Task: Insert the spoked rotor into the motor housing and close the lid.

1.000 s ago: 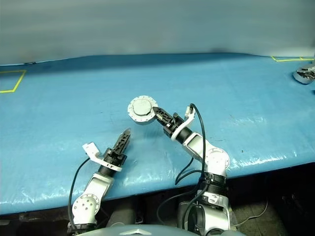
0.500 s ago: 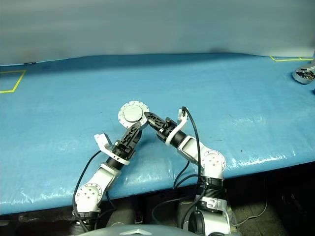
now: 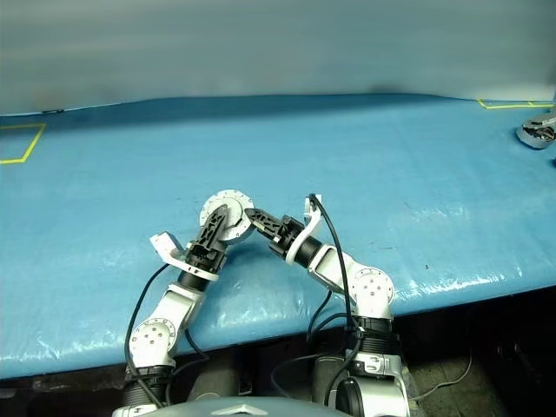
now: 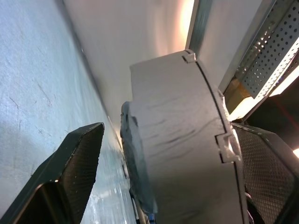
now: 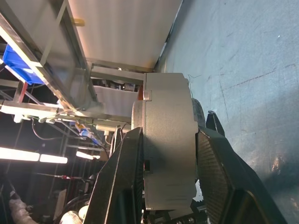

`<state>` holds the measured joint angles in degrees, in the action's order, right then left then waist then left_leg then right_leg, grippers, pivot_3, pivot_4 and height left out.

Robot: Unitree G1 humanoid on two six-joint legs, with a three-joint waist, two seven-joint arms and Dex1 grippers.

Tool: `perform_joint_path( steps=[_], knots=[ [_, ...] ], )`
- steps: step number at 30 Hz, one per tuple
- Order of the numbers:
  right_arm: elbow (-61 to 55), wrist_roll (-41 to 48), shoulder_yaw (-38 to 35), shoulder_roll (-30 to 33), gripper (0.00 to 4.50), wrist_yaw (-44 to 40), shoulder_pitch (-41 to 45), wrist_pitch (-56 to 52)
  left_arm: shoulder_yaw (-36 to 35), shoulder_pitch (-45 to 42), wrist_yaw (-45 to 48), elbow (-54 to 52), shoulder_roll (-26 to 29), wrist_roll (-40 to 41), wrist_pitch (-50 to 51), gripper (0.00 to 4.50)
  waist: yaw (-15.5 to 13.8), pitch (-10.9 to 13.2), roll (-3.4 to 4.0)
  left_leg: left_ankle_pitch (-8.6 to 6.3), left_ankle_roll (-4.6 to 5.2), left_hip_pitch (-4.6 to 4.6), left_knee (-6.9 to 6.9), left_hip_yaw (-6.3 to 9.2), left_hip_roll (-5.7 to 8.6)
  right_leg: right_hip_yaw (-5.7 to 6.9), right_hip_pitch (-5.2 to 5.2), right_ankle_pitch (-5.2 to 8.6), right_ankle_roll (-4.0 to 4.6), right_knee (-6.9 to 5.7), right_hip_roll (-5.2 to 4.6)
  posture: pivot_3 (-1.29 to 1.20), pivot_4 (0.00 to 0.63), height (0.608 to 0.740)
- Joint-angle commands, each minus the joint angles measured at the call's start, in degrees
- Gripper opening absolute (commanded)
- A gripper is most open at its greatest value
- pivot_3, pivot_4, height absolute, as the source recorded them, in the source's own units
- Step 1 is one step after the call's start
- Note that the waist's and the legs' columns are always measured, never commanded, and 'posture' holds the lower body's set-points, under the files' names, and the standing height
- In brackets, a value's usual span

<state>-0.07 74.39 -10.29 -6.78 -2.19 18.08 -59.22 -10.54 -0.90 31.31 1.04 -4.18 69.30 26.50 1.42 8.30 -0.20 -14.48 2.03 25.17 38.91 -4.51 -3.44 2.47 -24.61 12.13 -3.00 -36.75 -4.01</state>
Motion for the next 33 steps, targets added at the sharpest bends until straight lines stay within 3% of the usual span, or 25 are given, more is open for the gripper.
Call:
perform_joint_path(
  steps=[1, 4, 9, 22, 28, 33],
  knots=[
    [-4.1, 1.8, 1.4, -2.0, 1.26, -2.0, -0.4, 1.0, 2.6, -0.4, 1.6, -1.4, -5.3, -0.9, -0.4, 4.49, 0.0, 0.0, 0.0, 0.0, 0.0, 0.0, 0.02, 0.0, 0.0, 0.0, 0.01, 0.0, 0.0, 0.0, 0.0, 0.0, 0.15, 0.74],
    [-4.2, 1.4, 1.9, -1.8, 1.26, -2.1, -0.7, 1.3, 3.5, 0.0, 3.0, -1.6, -4.8, -1.2, 0.3, 4.13, 0.0, 0.0, 0.0, 0.0, 0.0, 0.0, 0.05, 0.0, 0.0, -0.01, 0.02, -0.01, -0.01, -0.01, 0.0, 0.0, 0.15, 0.74],
    [-4.1, 1.2, 2.1, -1.8, 1.26, -2.3, -0.8, 1.5, 3.1, 0.4, 2.8, -1.4, -5.1, -0.1, 0.4, 2.6, 0.0, 0.0, 0.0, 0.0, 0.0, 0.0, 0.08, 0.0, 0.0, -0.02, 0.02, -0.02, -0.02, -0.02, 0.0, 0.0, 0.15, 0.74],
    [-2.8, -1.7, 2.6, -0.9, 1.26, -3.4, -0.4, 3.0, 0.8, -0.6, -2.2, -0.2, -6.2, 1.0, -3.1, 2.56, 0.0, 0.0, 0.0, 0.0, 0.0, -0.01, 0.11, 0.01, -0.01, -0.04, 0.03, -0.03, -0.03, -0.04, 0.02, 0.0, 0.15, 0.74],
    [-2.5, -8.4, 3.2, -0.7, 3.2, -3.1, -0.4, 8.0, 0.4, -0.2, -4.0, 0.2, -5.7, -1.2, -6.0, 2.56, 0.1, 0.0, -0.01, 0.0, 0.0, -0.03, 0.13, 0.02, -0.03, -0.06, 0.04, -0.03, -0.04, -0.05, 0.06, 0.0, 0.15, 0.74],
    [-0.7, -19.8, 4.4, 0.3, 3.2, -1.9, -0.4, 16.5, -2.5, -0.4, -7.1, 1.8, -5.8, -4.7, -11.9, 2.56, -0.2, 0.0, -0.02, 0.0, 0.0, -0.02, 0.14, 0.02, 0.0, -0.08, 0.05, -0.04, -0.05, -0.04, 0.07, 0.0, 0.15, 0.74]
  ],
)
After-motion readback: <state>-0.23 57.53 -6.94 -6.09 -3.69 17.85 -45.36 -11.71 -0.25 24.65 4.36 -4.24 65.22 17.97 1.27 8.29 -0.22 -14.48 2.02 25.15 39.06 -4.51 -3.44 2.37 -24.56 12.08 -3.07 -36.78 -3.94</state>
